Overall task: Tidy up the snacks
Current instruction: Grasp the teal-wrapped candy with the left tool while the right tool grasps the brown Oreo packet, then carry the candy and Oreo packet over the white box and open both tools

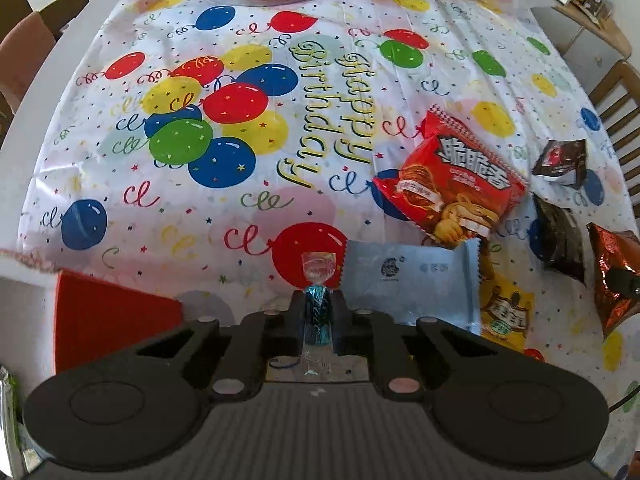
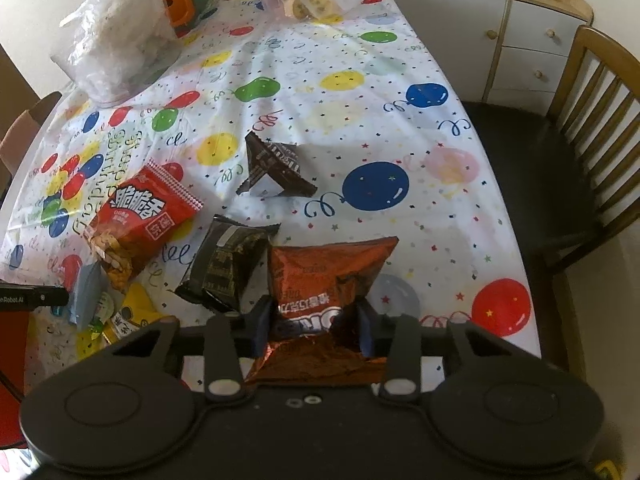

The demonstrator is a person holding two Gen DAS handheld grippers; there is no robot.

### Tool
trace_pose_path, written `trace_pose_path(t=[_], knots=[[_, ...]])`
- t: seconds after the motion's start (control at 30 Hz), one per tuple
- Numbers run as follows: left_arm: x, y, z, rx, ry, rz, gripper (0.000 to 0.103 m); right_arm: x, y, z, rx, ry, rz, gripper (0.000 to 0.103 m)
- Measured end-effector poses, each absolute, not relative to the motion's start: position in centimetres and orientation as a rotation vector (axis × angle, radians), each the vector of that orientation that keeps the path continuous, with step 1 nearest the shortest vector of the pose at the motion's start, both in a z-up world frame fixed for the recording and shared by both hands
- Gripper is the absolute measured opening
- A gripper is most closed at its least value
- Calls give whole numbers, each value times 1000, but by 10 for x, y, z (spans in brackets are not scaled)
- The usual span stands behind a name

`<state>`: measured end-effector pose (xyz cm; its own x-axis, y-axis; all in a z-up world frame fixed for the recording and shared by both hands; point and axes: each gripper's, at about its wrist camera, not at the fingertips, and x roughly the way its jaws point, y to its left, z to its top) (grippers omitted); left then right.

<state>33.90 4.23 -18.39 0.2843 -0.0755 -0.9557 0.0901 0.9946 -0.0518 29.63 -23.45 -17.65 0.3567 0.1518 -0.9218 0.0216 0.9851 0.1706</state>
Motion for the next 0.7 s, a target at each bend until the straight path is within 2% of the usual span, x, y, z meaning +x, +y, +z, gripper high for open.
trace_pose_path(t=[0.3,0.7], knots=[[313,50,-154,-41,1251,-127,12,273,-236,-150,171,1164,114,40],[264,70,-96,-78,1184,-170,12,226,-202,-81,195,1100,244,40]])
